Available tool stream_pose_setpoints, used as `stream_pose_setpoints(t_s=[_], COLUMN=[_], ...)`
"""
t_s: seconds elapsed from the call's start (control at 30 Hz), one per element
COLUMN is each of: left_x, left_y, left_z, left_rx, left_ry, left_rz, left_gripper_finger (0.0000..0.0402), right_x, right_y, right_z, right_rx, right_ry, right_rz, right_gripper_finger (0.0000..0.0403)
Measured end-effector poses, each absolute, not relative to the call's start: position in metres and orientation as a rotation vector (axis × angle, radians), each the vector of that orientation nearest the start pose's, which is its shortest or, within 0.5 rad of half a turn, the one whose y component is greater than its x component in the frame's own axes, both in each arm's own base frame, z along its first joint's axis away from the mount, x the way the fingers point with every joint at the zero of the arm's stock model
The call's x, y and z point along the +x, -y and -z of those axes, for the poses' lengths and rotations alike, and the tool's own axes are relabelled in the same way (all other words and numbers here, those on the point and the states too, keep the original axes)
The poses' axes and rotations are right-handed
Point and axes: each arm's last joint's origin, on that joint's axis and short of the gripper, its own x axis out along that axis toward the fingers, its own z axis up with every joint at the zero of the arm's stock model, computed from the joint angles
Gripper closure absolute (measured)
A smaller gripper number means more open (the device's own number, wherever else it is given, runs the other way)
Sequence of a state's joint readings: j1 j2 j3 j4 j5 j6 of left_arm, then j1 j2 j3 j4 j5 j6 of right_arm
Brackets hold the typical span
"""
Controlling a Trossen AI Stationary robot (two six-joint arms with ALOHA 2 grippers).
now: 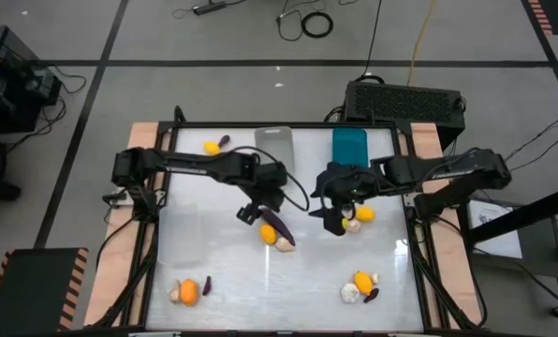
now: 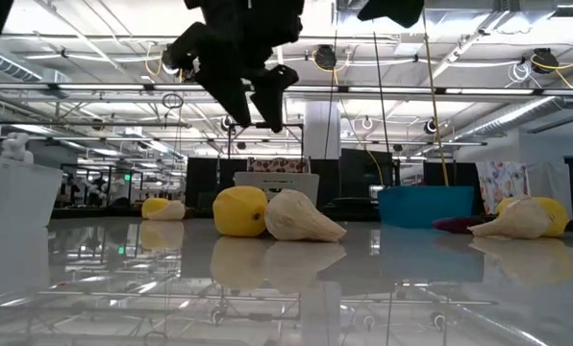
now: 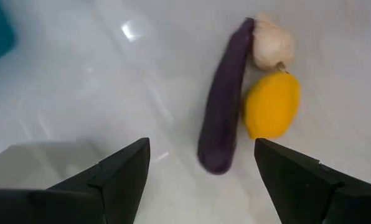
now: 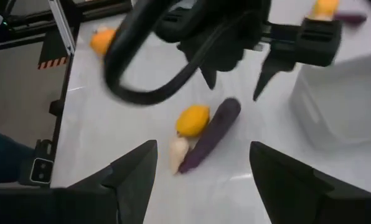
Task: Sort produce into baskets
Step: Put the purple eggplant into the transparent bin
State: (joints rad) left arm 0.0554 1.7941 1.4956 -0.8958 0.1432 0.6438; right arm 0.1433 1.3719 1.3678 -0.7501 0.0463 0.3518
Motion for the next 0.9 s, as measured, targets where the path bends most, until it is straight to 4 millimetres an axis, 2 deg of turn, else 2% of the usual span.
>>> stream_pose_setpoints(t_s=[0.17, 0.27, 0.37, 0.5, 0.57, 0.7, 0.9], left_x=[0.371, 0.374, 0.375, 0.375, 0.374, 0.37, 0.366], left_y=[-0.014, -0.014, -0.014, -0.014, -0.014, -0.015, -0.015], left_z=[-0.243, -0.238, -0.238, -0.231, -0.227, -0.211, -0.197], left_rx=[0.419, 0.411, 0.414, 0.418, 0.428, 0.441, 0.453], left_ry=[-1.136, -1.143, -1.128, -1.116, -1.115, -1.13, -1.143], left_rz=[0.497, 0.505, 0.503, 0.497, 0.501, 0.511, 0.496], left_gripper_finger=[0.0105, 0.0105, 0.0105, 0.0105, 0.0105, 0.0105, 0.0105], right_x=[0.281, 0.277, 0.273, 0.269, 0.268, 0.266, 0.266], right_y=[-0.046, -0.052, -0.059, -0.069, -0.073, -0.078, -0.08], right_z=[-0.35, -0.347, -0.345, -0.345, -0.345, -0.345, -0.345], right_rx=[0.32, 0.32, 0.311, 0.294, 0.28, 0.254, 0.238], right_ry=[-0.801, -0.844, -0.875, -0.893, -0.891, -0.878, -0.87], right_rz=[0.055, 0.051, 0.037, 0.014, 0.004, 0.029, 0.045], right_gripper_finger=[0.0155, 0.0178, 0.0237, 0.0356, 0.0389, 0.0393, 0.0401])
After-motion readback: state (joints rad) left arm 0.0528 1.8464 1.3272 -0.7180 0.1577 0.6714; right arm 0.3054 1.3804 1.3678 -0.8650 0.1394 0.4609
